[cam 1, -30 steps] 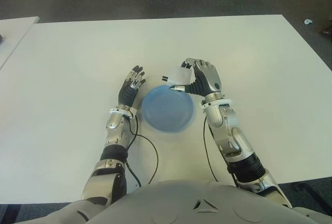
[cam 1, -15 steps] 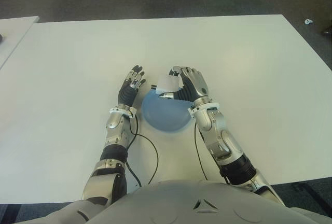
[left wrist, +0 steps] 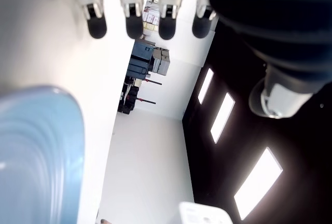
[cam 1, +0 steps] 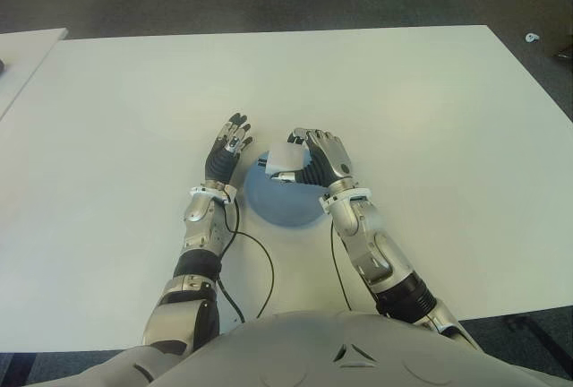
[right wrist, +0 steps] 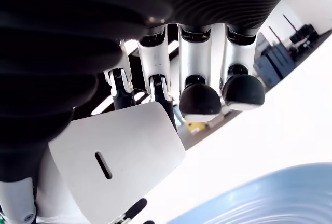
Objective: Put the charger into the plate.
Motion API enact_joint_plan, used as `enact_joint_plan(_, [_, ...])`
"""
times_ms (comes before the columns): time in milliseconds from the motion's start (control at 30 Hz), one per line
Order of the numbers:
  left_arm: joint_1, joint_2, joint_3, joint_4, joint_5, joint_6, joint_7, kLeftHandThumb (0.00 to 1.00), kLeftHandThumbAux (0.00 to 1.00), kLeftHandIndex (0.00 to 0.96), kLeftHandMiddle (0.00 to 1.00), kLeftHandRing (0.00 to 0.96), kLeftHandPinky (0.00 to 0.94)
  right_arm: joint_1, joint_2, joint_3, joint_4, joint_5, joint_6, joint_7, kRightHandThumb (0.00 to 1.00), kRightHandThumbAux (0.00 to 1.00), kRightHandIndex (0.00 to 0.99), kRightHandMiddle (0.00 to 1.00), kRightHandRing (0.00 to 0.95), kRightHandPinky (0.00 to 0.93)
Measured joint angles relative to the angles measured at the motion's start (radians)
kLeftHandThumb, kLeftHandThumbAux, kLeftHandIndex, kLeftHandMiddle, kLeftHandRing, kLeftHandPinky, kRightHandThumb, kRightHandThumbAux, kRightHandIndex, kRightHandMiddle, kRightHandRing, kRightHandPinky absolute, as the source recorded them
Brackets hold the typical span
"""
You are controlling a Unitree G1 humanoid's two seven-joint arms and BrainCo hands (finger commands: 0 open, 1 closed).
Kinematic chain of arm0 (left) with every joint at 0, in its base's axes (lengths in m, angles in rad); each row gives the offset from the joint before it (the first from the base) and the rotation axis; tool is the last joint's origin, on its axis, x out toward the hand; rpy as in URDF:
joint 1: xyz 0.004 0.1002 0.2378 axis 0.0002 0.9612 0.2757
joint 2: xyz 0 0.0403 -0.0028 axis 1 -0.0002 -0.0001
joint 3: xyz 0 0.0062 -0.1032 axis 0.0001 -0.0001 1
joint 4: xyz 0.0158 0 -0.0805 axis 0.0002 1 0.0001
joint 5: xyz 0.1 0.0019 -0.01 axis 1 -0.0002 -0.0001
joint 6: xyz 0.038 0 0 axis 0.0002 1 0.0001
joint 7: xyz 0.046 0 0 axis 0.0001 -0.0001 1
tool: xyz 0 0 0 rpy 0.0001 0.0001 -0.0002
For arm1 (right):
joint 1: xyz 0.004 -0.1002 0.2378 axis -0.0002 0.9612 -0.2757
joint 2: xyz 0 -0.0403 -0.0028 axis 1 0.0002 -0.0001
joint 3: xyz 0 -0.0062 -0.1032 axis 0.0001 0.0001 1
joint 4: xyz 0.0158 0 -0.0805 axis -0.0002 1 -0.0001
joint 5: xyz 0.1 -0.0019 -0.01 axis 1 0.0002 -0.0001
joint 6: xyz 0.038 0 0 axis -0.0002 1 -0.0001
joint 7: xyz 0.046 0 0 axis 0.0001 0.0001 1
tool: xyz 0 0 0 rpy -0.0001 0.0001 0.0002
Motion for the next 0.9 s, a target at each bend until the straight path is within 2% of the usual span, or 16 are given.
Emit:
enact_joint_plan(100, [0.000, 0.000, -0.001, 0.000, 0.001, 0.000, 0.001, 0.001, 0.446, 0.000, 0.069, 0.061, 0.028, -0.005, -0.016, 0.007, 0.027, -0.006, -0.036, -0.030, 0.841, 0.676, 0.392, 0.554, 0.742, 0.723])
enact_joint_plan(133, [0.000, 0.000, -0.001, -0.001, 0.002, 0.000, 0.001, 0.001, 0.446, 0.000, 0.068, 0.060, 0.027, -0.007, -0.025, 0.009, 0.039, -0.006, -0.052, -0.038, 0.790, 0.685, 0.404, 0.578, 0.713, 0.699])
enact_joint_plan(167, [0.000, 0.000, -0.001, -0.001, 0.002, 0.000, 0.002, 0.000, 0.446, 0.000, 0.067, 0.059, 0.028, -0.009, -0.033, 0.010, 0.048, -0.006, -0.065, -0.042, 0.678, 0.582, 0.385, 0.570, 0.680, 0.684])
enact_joint_plan(200, [0.001, 0.000, -0.001, -0.001, 0.002, 0.000, 0.003, 0.000, 0.447, 0.000, 0.067, 0.059, 0.029, -0.010, -0.040, 0.010, 0.057, -0.004, -0.078, -0.043, 0.638, 0.545, 0.378, 0.567, 0.668, 0.679])
enact_joint_plan(233, [0.001, 0.000, -0.001, -0.001, 0.002, 0.000, 0.004, 0.000, 0.448, 0.000, 0.066, 0.058, 0.031, -0.011, -0.046, 0.009, 0.065, -0.002, -0.086, -0.043, 0.562, 0.482, 0.321, 0.521, 0.625, 0.652])
enact_joint_plan(367, [0.001, 0.001, 0.000, -0.001, 0.002, 0.000, 0.004, 0.000, 0.451, 0.000, 0.067, 0.060, 0.034, -0.013, -0.059, -0.003, 0.098, 0.033, -0.124, -0.043, 0.442, 0.386, 0.208, 0.419, 0.520, 0.573])
enact_joint_plan(400, [0.001, 0.001, 0.000, -0.001, 0.002, 0.000, 0.004, 0.000, 0.451, 0.000, 0.067, 0.060, 0.034, -0.014, -0.059, -0.006, 0.102, 0.039, -0.129, -0.044, 0.434, 0.379, 0.197, 0.405, 0.501, 0.554])
enact_joint_plan(567, [0.001, 0.001, 0.003, -0.001, 0.000, 0.000, 0.004, 0.000, 0.456, 0.000, 0.067, 0.063, 0.045, -0.016, -0.055, -0.024, 0.122, 0.082, -0.162, -0.054, 0.393, 0.333, 0.109, 0.275, 0.311, 0.321])
enact_joint_plan(667, [0.001, 0.002, 0.004, -0.001, 0.000, -0.001, 0.004, 0.000, 0.455, 0.000, 0.067, 0.064, 0.048, -0.016, -0.049, -0.033, 0.129, 0.110, -0.177, -0.056, 0.396, 0.304, 0.091, 0.231, 0.251, 0.251])
enact_joint_plan(900, [0.002, 0.008, 0.004, -0.001, 0.000, -0.010, 0.004, 0.000, 0.449, 0.000, 0.066, 0.065, 0.052, -0.016, -0.044, -0.040, 0.143, 0.133, -0.198, -0.061, 0.405, 0.250, 0.064, 0.167, 0.166, 0.160])
